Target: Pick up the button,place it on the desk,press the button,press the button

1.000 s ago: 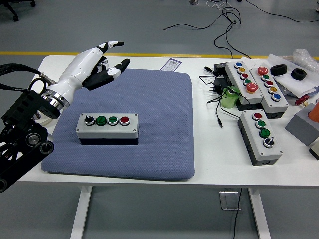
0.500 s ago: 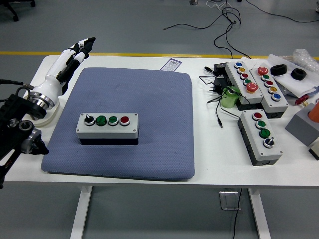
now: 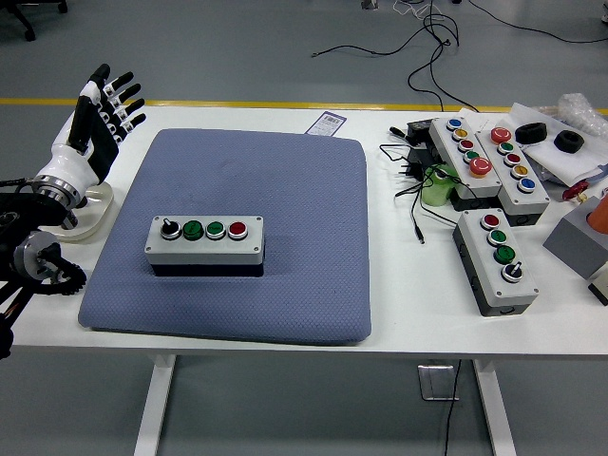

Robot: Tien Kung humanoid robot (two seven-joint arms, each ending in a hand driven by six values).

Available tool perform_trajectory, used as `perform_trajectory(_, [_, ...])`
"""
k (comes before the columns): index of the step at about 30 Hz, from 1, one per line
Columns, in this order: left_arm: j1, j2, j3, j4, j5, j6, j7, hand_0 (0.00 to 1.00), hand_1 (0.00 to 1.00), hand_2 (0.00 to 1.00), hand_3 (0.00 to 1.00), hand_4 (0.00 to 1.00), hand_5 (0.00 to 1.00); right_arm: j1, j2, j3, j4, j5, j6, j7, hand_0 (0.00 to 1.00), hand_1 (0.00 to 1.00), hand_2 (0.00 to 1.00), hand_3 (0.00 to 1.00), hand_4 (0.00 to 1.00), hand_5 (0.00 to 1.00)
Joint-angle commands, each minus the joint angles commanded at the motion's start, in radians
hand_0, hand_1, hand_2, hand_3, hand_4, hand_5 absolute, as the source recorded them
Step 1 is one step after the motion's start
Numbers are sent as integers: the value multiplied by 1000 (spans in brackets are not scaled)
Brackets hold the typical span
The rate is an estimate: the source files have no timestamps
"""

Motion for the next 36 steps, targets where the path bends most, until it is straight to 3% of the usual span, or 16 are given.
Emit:
perform_trajectory(13, [-1,3,-9,41,-16,-4,-4,908,927,941,922,642,998,2,0,2,0,-2,0,-1,522,655,705,624,304,151])
perform_trajectory(36, [2,9,2,47,-23,-15,-9,893,916,943,933,641,998,-8,0,-1,0,4,0,-4,536,657,705,624,305,152])
